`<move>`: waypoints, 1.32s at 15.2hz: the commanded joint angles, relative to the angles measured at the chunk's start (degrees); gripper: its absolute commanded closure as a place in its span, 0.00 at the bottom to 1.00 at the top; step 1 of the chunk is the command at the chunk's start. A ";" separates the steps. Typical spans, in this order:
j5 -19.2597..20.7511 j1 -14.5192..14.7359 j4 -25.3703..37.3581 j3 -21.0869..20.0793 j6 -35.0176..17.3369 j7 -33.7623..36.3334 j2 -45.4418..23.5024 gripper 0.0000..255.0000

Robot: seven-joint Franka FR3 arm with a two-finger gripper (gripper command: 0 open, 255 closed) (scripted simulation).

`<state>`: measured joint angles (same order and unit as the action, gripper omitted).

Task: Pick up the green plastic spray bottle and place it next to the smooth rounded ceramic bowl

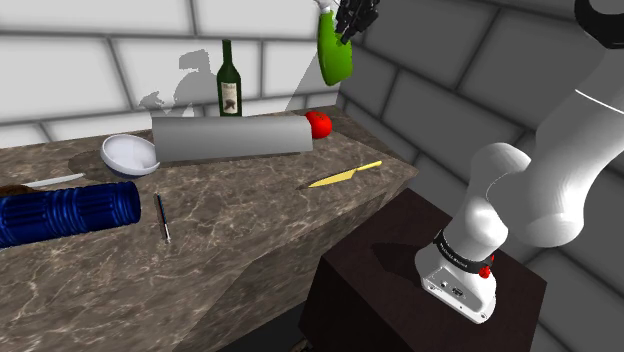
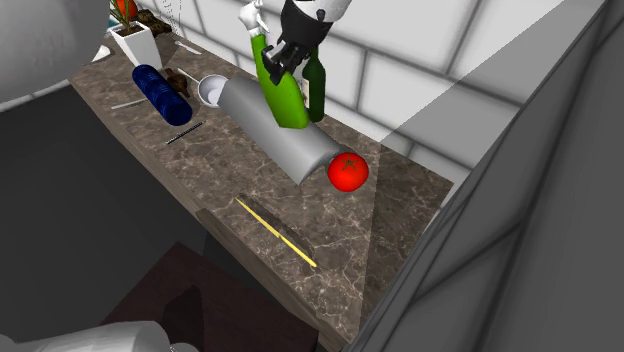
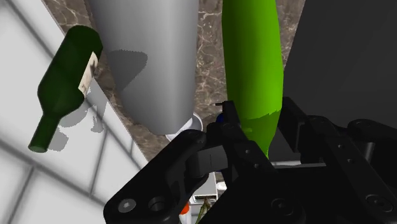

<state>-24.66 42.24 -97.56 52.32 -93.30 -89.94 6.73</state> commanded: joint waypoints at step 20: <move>-3.75 10.95 3.70 -15.17 -13.62 22.12 -7.67 1.00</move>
<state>-27.65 52.88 -95.11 37.43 -106.78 -68.44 0.43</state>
